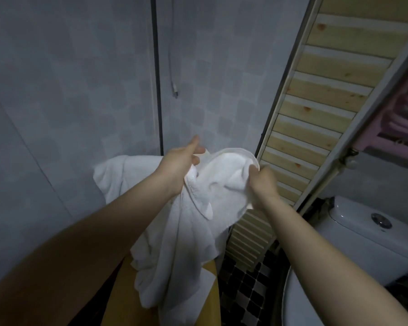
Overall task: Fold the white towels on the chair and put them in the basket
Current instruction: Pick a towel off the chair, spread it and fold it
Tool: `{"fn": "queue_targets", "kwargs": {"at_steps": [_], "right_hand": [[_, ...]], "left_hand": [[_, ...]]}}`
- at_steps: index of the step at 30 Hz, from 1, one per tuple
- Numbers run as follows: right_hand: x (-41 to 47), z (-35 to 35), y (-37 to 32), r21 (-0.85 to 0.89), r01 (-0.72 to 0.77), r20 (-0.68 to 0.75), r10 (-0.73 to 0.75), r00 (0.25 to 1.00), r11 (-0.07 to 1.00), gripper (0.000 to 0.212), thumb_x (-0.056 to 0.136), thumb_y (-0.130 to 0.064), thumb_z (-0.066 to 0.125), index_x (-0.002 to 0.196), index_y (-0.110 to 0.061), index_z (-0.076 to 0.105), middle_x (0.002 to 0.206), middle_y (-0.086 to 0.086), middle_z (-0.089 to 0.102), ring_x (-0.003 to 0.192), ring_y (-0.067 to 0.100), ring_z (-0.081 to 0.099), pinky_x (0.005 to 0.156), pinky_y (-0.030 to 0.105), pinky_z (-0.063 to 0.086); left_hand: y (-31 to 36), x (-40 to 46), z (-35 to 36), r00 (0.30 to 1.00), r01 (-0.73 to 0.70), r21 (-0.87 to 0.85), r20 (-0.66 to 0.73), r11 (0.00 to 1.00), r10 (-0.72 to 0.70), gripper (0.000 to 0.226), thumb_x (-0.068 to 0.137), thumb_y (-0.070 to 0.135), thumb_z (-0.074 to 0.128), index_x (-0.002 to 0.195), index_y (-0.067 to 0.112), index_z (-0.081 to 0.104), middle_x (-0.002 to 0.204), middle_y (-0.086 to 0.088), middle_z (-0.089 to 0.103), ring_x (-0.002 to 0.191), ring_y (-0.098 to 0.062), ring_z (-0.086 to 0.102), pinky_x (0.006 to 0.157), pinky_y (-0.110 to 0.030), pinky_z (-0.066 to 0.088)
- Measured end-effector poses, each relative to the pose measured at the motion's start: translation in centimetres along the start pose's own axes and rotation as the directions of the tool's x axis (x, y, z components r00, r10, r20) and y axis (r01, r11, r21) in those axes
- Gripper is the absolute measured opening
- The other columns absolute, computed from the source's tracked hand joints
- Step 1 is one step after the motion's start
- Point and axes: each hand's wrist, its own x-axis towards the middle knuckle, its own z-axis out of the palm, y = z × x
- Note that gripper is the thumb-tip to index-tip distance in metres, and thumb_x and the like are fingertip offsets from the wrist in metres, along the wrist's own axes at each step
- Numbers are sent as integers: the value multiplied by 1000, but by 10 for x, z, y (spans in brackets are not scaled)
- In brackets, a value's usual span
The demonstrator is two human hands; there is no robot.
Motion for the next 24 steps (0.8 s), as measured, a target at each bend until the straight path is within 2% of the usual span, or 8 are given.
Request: {"fn": "queue_targets", "kwargs": {"at_steps": [3, 6, 8, 10, 13, 15, 19, 24], "right_hand": [[-3, -3, -2, 52, -120, 240, 104, 965, 991, 27, 85, -13, 54, 111, -6, 50, 103, 20, 58, 81, 31, 61, 74, 43, 54], [-26, -1, -18, 330, -312, 632, 37, 774, 891, 36, 88, -9, 58, 122, -19, 51, 109, 18, 62, 91, 31, 63, 89, 45, 50], [-42, 0, -31, 237, -46, 701, -138, 700, 970, 35, 86, -16, 64, 119, -26, 57, 116, 8, 63, 103, 21, 60, 95, 40, 48], [-51, 7, -38, -17, 415, 614, -318, 722, 910, 39, 82, -26, 68, 120, -23, 58, 111, -11, 57, 102, 5, 51, 85, 22, 40], [-56, 22, -42, -233, 654, 496, -491, 716, 720, 15, 87, -29, 60, 84, -14, 59, 71, -9, 51, 70, 11, 47, 59, 28, 29], [-54, 29, -35, -281, 676, 440, -534, 722, 682, 31, 91, -27, 53, 63, -16, 45, 59, -3, 47, 64, 21, 46, 51, 34, 29], [-45, 24, -33, -85, 611, 307, -562, 768, 787, 17, 89, -13, 51, 83, -1, 62, 77, 10, 63, 75, 23, 56, 64, 32, 39], [-45, 20, -44, 121, 531, 269, -543, 796, 839, 16, 90, -6, 44, 86, -2, 59, 83, 13, 62, 75, 20, 55, 66, 30, 40]], "left_hand": [[-2, 6, -9, 979, -65, 15, -191, 998, 67, 40, 95, 43, 45, 76, 13, 64, 69, -1, 52, 63, -15, 49, 71, -27, 44], [0, 11, -12, 962, -106, -64, -260, 992, 86, 39, 95, 40, 46, 72, 12, 60, 78, -4, 55, 65, -16, 52, 73, -31, 49], [2, 12, -10, 951, -141, -30, -282, 990, 127, 37, 95, 40, 46, 78, 11, 62, 84, -4, 54, 71, -18, 53, 80, -32, 49], [4, 8, -5, 941, -194, 30, -276, 981, 195, 33, 95, 38, 48, 80, 12, 62, 77, 0, 54, 65, -13, 51, 64, -19, 48], [0, 0, 5, 944, -249, 97, -200, 964, 264, 29, 93, 35, 53, 73, 15, 61, 63, 3, 52, 57, -9, 49, 48, -13, 42], [-8, -3, 4, 926, -315, 142, -171, 938, 336, 25, 91, 33, 57, 75, 14, 62, 62, 4, 54, 58, -6, 52, 51, -13, 42], [-25, -9, -11, 838, -489, 446, 2, 750, 545, 18, 86, 26, 63, 99, 15, 59, 64, 10, 48, 54, 3, 47, 56, -8, 36], [-44, -19, -21, 827, -523, 577, 167, 627, 536, 32, 86, 29, 63, 113, 20, 50, 91, 10, 58, 81, -5, 57, 66, -10, 41]]}}
